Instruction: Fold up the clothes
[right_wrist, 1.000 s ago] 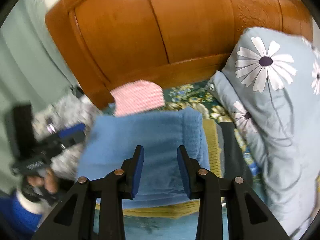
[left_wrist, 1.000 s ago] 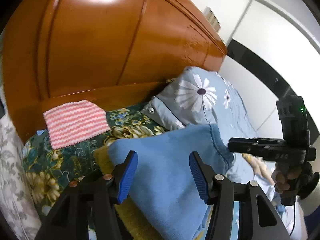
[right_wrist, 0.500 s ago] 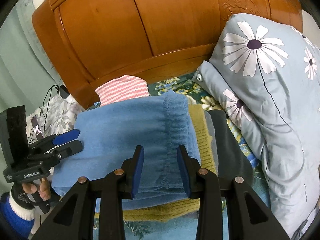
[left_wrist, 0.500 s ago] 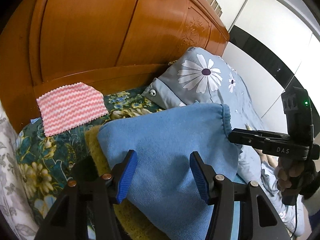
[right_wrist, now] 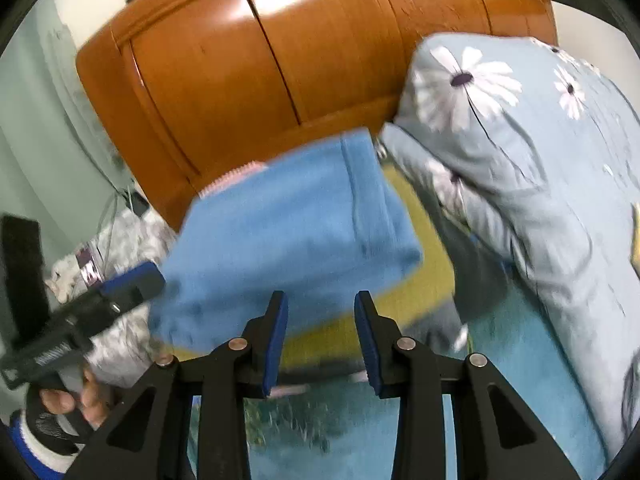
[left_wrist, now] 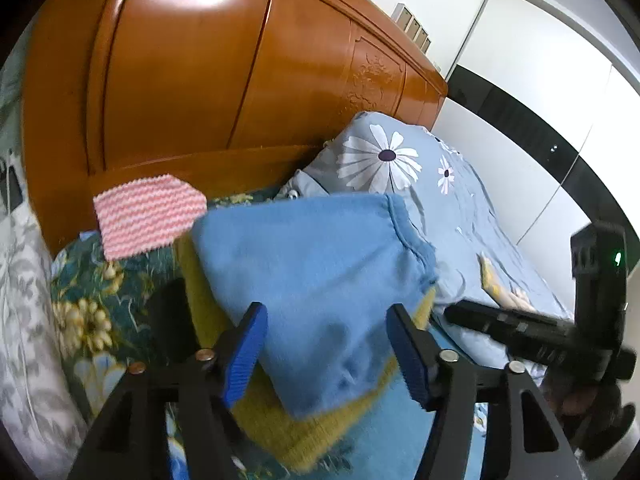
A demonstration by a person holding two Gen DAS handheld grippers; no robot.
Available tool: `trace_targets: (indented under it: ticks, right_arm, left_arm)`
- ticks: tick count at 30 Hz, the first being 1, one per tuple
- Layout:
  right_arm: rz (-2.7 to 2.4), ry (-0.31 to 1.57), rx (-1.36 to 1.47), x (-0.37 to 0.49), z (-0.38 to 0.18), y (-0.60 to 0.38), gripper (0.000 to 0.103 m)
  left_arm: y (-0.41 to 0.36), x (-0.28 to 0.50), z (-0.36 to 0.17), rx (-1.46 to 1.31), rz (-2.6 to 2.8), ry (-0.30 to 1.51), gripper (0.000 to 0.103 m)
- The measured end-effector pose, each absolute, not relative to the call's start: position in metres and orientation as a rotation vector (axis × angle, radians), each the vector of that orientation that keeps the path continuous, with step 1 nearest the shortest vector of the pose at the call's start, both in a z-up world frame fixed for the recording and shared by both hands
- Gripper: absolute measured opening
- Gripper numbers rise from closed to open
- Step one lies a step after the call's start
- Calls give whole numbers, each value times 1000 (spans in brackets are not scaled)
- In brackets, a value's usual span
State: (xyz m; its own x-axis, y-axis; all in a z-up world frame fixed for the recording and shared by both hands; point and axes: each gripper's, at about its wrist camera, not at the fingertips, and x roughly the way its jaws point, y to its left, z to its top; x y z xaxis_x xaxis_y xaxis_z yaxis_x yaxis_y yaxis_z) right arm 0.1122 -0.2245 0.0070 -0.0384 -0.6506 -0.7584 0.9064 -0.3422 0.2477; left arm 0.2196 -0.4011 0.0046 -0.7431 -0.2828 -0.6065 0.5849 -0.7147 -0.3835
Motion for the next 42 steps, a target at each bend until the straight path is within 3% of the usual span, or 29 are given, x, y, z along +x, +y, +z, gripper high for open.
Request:
trace_targets:
  ticks: [1, 7, 13, 16, 21, 24, 41, 42]
  right_arm:
    - [-1676, 373, 1002, 116, 3, -219, 51]
    - [-1706, 387, 1050, 134, -8, -198, 61]
    - [-1763, 372, 1084, 147, -14, -181, 61]
    - [-1779, 380, 1088, 154, -15, -176, 61]
    - [-1798, 407, 1088, 166, -16, -170, 62]
    - [-1809, 423, 1086, 173, -16, -166, 81]
    - [-1874, 560, 977, 199, -12, -174, 90]
    - [-1883, 575, 970, 200, -13, -175, 95]
  left_arm:
    - [-397, 221, 4, 721, -2421, 789, 74]
    - [-373, 222, 1, 802, -2410, 747, 82]
    - [-354, 222, -3, 857, -2423, 698, 92]
    - [-347, 224, -6, 867, -2427, 696, 102]
    - [-341, 234, -12, 846, -2419, 682, 103]
    - [-339, 242, -12, 820, -2412, 656, 103]
    - [-336, 258, -11, 727, -2355, 490, 103]
    - [-335, 258, -11, 723, -2354, 475, 103]
